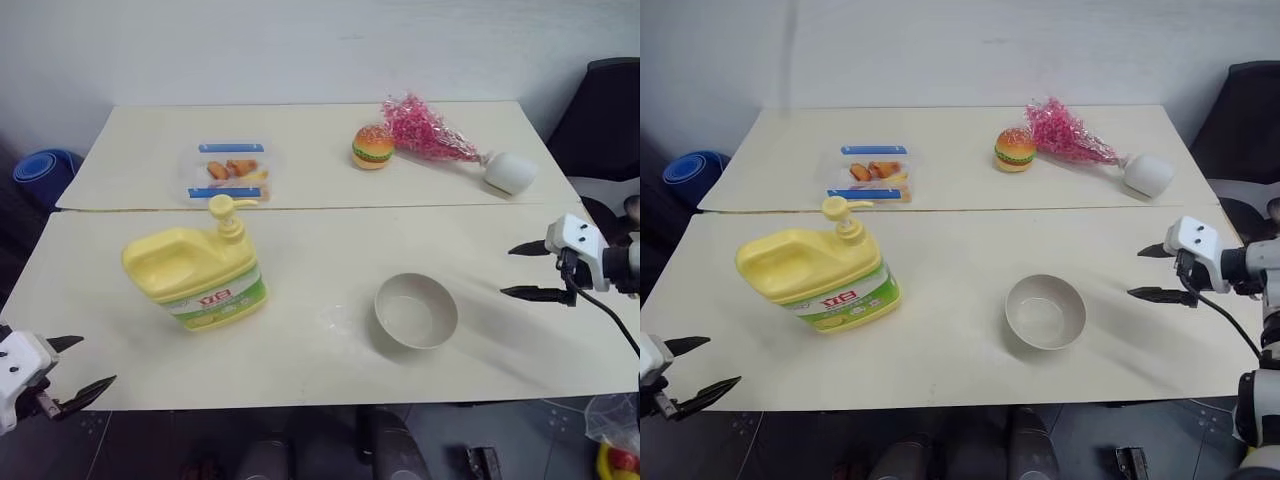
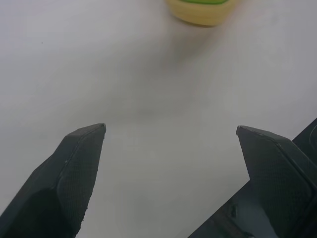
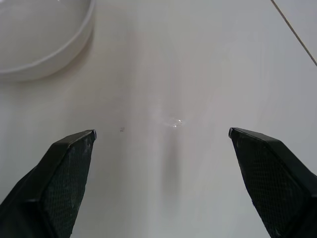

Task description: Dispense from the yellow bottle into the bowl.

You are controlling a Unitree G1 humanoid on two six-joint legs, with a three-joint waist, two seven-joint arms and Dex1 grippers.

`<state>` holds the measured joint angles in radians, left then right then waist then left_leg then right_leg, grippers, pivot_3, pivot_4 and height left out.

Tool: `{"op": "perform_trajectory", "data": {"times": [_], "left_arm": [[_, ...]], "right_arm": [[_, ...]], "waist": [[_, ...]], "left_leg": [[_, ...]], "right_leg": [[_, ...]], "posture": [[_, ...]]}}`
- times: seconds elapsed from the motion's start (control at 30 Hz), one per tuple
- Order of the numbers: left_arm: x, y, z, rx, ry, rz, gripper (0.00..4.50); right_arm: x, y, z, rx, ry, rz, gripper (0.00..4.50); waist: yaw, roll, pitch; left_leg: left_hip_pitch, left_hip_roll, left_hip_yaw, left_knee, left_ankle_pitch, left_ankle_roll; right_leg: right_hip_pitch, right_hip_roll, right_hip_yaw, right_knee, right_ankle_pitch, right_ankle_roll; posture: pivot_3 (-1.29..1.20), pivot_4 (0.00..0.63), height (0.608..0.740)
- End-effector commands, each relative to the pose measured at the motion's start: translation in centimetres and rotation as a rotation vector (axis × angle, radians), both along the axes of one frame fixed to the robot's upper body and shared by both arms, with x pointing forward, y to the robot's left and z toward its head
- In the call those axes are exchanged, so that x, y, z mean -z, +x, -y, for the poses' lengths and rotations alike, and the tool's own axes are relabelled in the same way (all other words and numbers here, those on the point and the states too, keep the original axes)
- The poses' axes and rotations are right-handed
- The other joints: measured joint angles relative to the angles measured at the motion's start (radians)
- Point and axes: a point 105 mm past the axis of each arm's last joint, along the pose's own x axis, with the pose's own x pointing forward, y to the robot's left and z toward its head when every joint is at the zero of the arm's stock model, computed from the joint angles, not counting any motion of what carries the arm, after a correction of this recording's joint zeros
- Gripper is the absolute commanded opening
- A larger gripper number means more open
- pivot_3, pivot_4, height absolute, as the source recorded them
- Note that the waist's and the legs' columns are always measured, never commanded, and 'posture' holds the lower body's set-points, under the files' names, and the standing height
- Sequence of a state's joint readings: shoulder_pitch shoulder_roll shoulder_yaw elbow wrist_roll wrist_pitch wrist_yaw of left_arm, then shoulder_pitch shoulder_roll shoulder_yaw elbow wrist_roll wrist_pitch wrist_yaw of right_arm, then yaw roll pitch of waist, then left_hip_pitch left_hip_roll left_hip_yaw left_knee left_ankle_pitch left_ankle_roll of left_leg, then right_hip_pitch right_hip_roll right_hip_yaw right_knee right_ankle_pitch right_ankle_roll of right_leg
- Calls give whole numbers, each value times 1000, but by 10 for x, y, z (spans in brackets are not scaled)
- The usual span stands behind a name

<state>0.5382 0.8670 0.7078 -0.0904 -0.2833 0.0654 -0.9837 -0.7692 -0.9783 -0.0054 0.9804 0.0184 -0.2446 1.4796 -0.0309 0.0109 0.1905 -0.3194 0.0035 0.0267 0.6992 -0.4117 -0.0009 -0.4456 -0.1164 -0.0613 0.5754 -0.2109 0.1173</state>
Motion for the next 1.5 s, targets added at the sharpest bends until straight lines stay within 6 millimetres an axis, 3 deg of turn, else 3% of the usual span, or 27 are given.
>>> {"op": "perform_trajectory", "data": {"times": [0.03, 0.27, 0.43, 0.57, 0.63, 0.77, 0.9, 0.93, 1.0, 1.17, 1.37, 1.5], "left_arm": [[-4, -3, -1, 6, 27, 18, 4500], [-9, 4, 1, -46, -46, 65, 4500], [-27, 9, 6, -61, -128, 110, 4500], [-63, 14, 12, -4, -133, 174, 4500], [-97, 17, 23, 74, -177, 196, 4500], [-166, 13, 58, 270, -310, 205, 4500], [-203, 2, 87, 425, -376, 175, 4500], [-209, -5, 105, 522, -344, 138, 4500], [-201, -15, 135, 656, -258, 40, 4500], [-160, -31, 163, 809, -161, -139, 4500], [-109, -11, 165, 814, -13, -91, 4500], [-100, -4, 169, 826, -46, -63, 4500]], "right_arm": [[-11, 1, -1, -3, 12, 32, 4483], [-12, 5, -3, 22, 12, 58, 4483], [-19, 10, -8, 41, 70, 78, 4483], [-35, 11, -22, -3, 148, 94, 4483], [-43, 5, -34, -69, 174, 90, 4483], [-51, -13, -58, -185, 200, 69, 4483], [-52, -26, -75, -239, 196, 69, 4483], [-53, -34, -86, -273, 199, 70, 4483], [-50, -56, -107, -344, 204, 46, 4483], [-28, -89, -131, -391, 179, 2, 4483], [19, -99, -143, -354, 86, 61, 4483], [41, -100, -151, -296, 113, 39, 4483]], "waist": [[0, 0, 0], [0, 0, 0], [0, 0, 0], [1, 0, 0], [3, 0, 0], [6, -1, 0], [4, 1, 1], [3, 1, 1], [4, 0, 1], [3, 1, 1], [5, -3, 1], [5, -6, 0]], "left_leg": [[0, 0, 0, 0, 0, 0], [0, 0, 0, 0, 0, 0], [0, 0, 0, 0, 0, 0], [0, 0, 0, 1, 0, 0], [0, 0, 0, 1, 0, 0], [-1, 1, -3, 3, 0, -1], [-1, 0, -1, 3, -1, -1], [0, -1, 1, 2, -1, 0], [-1, 0, 1, 1, -2, -1], [0, 4, 7, 0, -4, -4], [4, 6, 9, 3, -4, -6], [5, 6, 10, 4, -3, -6]], "right_leg": [[0, 0, 0, 0, 0, 0], [0, 0, 0, 0, 0, 0], [0, 0, 0, 1, 0, 0], [0, 0, 0, 1, 0, 0], [0, 0, 0, 2, 0, 0], [0, 0, -2, 3, 0, 0], [0, 0, -2, 2, 0, 0], [0, 0, -3, 2, 0, 0], [-2, 1, -4, 2, 0, 0], [-2, 2, -5, 3, -1, -1], [1, 6, -1, 6, -2, -4], [1, 7, 1, 7, -1, -6]], "posture": [[0, 150, 740], [0, 150, 740], [0, 150, 740], [0, 150, 740], [0, 150, 740], [0, 150, 740], [0, 150, 740], [0, 150, 740], [0, 150, 740], [0, 150, 740], [0, 150, 740], [0, 150, 740]]}}
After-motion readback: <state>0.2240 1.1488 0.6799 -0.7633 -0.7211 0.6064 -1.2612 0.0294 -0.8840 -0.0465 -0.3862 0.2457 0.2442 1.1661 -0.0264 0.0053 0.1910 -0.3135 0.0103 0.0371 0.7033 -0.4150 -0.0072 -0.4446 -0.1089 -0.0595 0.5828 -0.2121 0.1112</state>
